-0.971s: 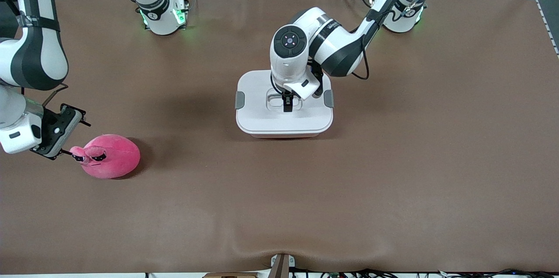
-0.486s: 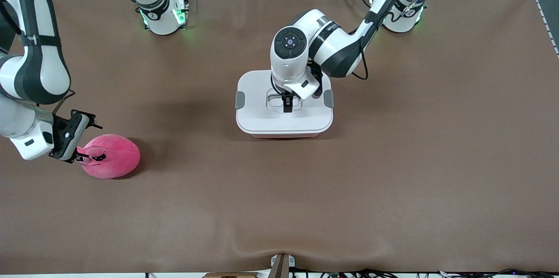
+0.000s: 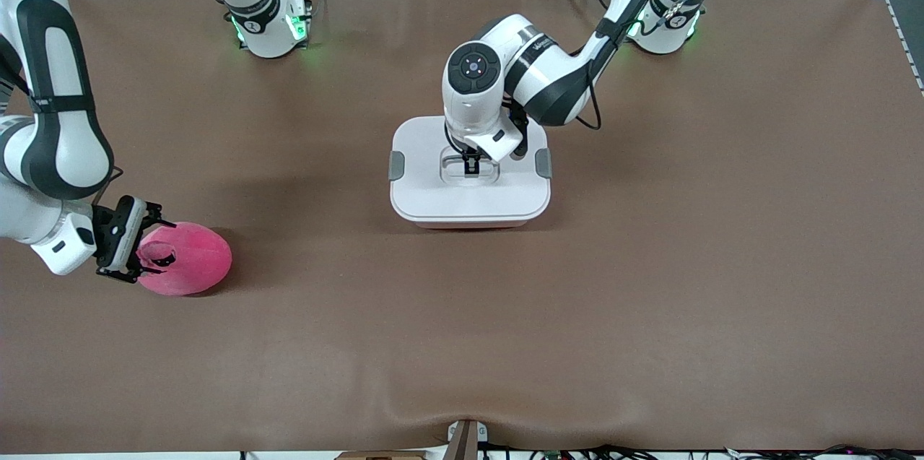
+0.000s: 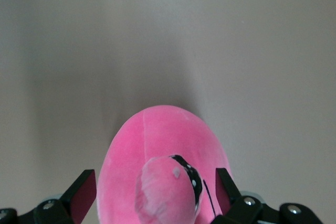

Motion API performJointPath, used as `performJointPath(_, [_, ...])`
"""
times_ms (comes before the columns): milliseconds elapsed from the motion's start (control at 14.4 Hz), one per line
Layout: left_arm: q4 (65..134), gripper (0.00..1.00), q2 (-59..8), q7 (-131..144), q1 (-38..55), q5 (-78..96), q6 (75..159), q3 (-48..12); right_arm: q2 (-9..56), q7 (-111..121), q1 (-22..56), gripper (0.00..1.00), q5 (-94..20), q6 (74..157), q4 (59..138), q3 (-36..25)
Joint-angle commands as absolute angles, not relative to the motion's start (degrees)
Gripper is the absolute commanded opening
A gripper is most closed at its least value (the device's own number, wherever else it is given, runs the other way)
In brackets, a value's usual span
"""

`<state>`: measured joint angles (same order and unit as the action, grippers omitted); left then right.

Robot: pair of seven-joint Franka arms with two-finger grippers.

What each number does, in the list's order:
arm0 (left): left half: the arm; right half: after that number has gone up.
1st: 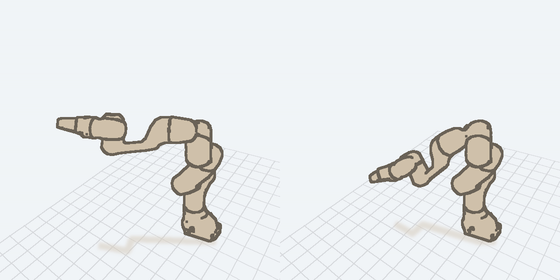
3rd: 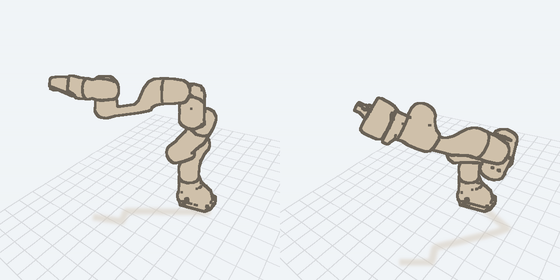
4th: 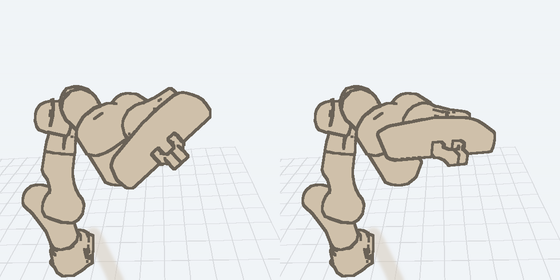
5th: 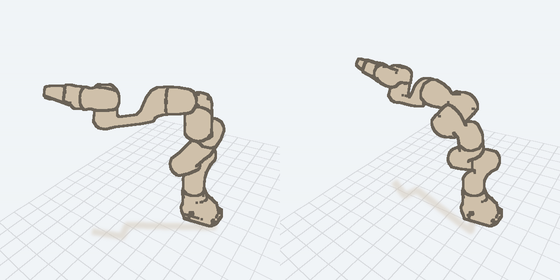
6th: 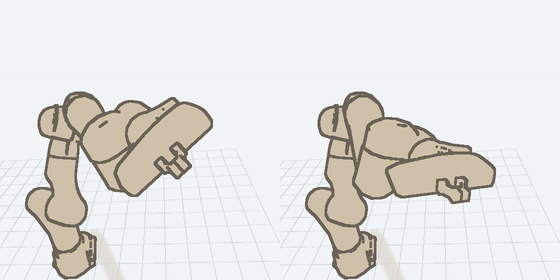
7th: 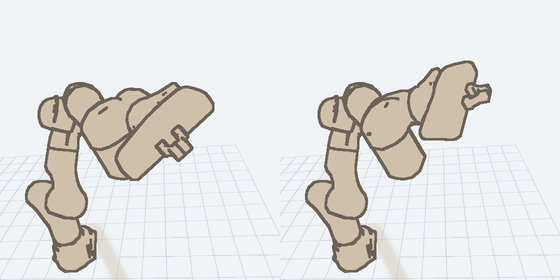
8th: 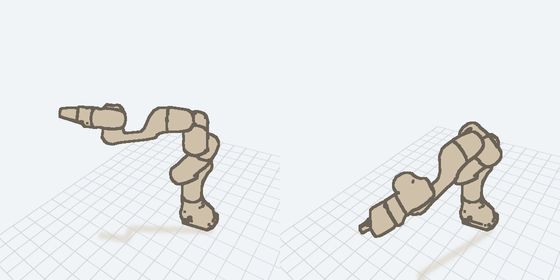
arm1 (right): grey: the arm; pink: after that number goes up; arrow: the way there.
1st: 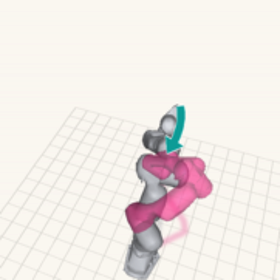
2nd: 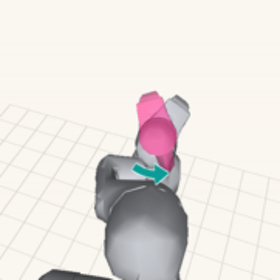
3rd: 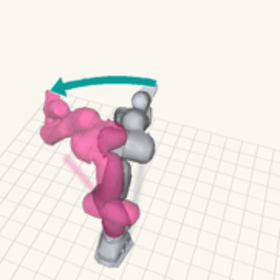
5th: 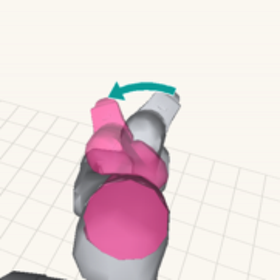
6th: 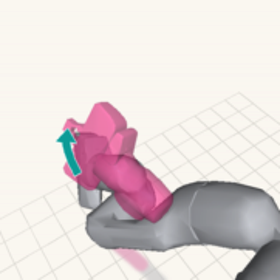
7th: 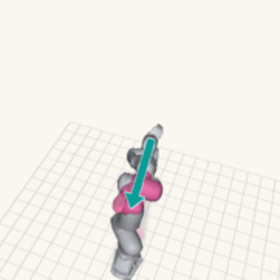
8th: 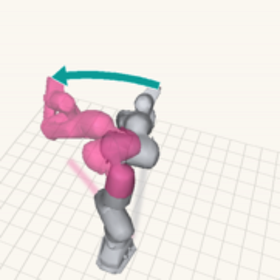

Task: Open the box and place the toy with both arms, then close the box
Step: 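Grasp the lid handle with the left gripper while the right gripper grasps the toy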

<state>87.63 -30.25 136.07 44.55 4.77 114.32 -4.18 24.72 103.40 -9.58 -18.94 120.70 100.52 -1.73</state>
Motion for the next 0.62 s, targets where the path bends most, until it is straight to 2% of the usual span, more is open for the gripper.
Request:
performJointPath(0, [89.56,0.08,-29.01,136.58,45.27,4.92,116.19,-3.6,25.66,107.58,-11.25,1.0,-21.36,121.03,100.28,-0.88])
performJointPath(69, [89.65,0.0,-28.83,136.58,45.09,4.92,116.19,-3.69,25.58,107.58,-11.25,1.0,-21.36,121.03,100.28,-0.88])
performJointPath(347, [89.65,0.0,-28.22,136.76,45.09,4.92,116.19,-3.69,25.66,107.67,-11.25,1.0,-21.97,120.94,100.28,-0.88])
performJointPath(416, [89.65,0.0,-27.95,136.76,45.09,4.92,116.1,-3.69,25.66,107.75,-11.25,0.78,-22.23,120.94,100.28,-0.88])
performJointPath(555, [89.74,0.0,-27.08,136.84,45.09,4.92,115.4,-3.69,25.58,107.84,-11.25,0.48,-22.32,120.85,100.02,-0.88])
